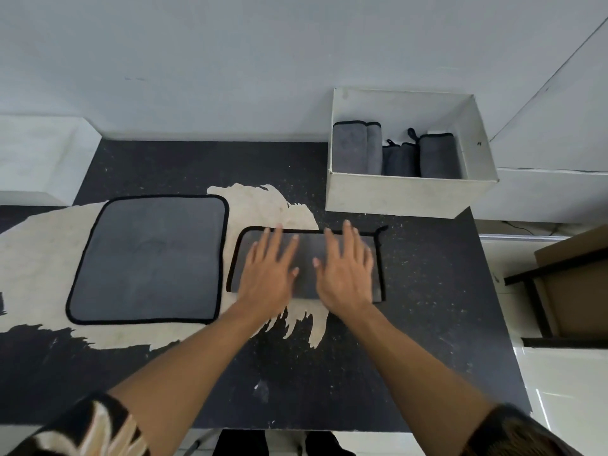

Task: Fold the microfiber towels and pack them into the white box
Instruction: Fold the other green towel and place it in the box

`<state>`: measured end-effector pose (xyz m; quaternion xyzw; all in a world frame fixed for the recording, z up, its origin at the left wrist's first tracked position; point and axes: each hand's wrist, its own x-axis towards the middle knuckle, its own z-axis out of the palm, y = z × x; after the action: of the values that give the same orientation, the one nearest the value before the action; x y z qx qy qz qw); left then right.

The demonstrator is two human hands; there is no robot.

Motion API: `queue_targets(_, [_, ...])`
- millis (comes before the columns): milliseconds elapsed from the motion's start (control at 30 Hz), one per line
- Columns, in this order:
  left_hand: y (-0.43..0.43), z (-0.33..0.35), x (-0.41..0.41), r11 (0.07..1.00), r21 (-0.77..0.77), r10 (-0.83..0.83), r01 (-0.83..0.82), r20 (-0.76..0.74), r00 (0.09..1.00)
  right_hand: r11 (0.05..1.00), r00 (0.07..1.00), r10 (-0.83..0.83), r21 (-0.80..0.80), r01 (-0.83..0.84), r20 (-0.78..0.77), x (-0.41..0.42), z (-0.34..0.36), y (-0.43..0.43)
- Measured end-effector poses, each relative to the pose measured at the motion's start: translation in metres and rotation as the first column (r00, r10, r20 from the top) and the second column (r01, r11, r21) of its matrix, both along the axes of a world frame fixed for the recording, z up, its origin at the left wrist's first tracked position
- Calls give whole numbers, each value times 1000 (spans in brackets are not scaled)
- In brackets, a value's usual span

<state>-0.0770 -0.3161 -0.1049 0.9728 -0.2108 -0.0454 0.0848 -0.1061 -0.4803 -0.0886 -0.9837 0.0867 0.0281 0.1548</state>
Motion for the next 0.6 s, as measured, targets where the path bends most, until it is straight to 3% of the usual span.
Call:
queue_targets(133, [-4, -35, -7, 991, 112, -57, 67, -90, 994, 992, 980, 103, -52, -113, -170, 3, -32, 5])
queue_targets(400, [41, -41, 9, 989, 139, 54, -46, -59, 997, 981, 988, -52, -193, 23, -146, -18, -47, -41])
queue_targets(500, [43, -28, 6, 966, 81, 251, -247, -41, 967, 982, 981, -70, -184, 36, -182, -17, -42, -40])
queue_targets(600, [46, -13, 1, 910, -44, 413, -411, 55, 909, 958, 950, -274, -129, 257, -149, -21, -27, -42])
